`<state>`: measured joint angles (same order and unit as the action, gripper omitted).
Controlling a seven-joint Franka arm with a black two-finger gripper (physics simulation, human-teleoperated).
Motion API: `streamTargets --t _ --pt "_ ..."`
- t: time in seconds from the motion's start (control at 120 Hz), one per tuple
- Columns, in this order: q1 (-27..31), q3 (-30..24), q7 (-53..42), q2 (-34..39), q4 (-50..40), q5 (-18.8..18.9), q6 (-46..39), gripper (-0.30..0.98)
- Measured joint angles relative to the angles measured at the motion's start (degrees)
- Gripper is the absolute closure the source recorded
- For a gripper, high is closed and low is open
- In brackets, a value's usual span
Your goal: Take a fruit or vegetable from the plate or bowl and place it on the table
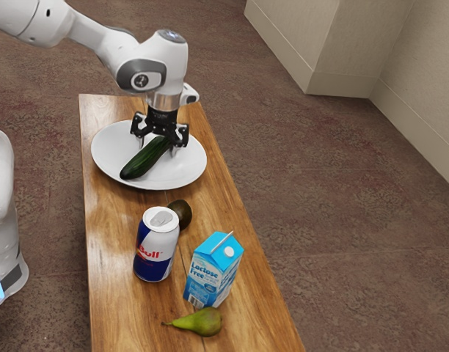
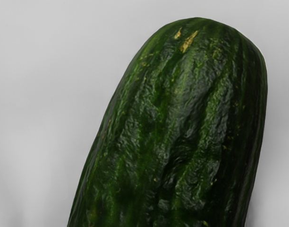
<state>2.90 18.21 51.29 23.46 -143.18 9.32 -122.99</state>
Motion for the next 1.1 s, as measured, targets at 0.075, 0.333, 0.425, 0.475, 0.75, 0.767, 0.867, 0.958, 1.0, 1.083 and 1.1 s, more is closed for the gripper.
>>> streamTargets --t 0.075,0.333,0.425,0.475,0.75,0.767,0.867,0.958,1.0,1.083,1.1 --pt "-1.6 1.5 0.0 -0.4 0.0 0.0 -0.4 0.00" --pt "-4.8 5.5 -0.1 -0.6 0.0 0.0 -1.5 0.31" --pt "-4.9 5.9 -0.1 -0.4 -0.1 0.1 -1.7 0.29" --pt "-4.9 6.0 -0.1 -0.2 -0.3 0.1 -1.7 0.31" --pt "-4.4 7.5 -0.3 3.4 -0.4 0.1 -1.9 0.53" --pt "-4.4 7.6 -0.3 3.8 -0.3 0.1 -1.9 0.53" --pt "-4.1 7.8 -0.3 6.7 0.0 -0.1 -1.9 0.53" --pt "-4.4 7.7 -0.3 9.3 1.6 -0.1 -1.9 0.53" --pt "-4.6 7.8 -0.6 9.8 2.8 -0.2 -1.9 0.53" --pt "-5.0 7.7 -2.6 11.4 7.0 -1.8 -1.8 0.53" --pt "-5.4 7.5 -3.2 11.3 8.4 -2.5 -1.7 0.53"
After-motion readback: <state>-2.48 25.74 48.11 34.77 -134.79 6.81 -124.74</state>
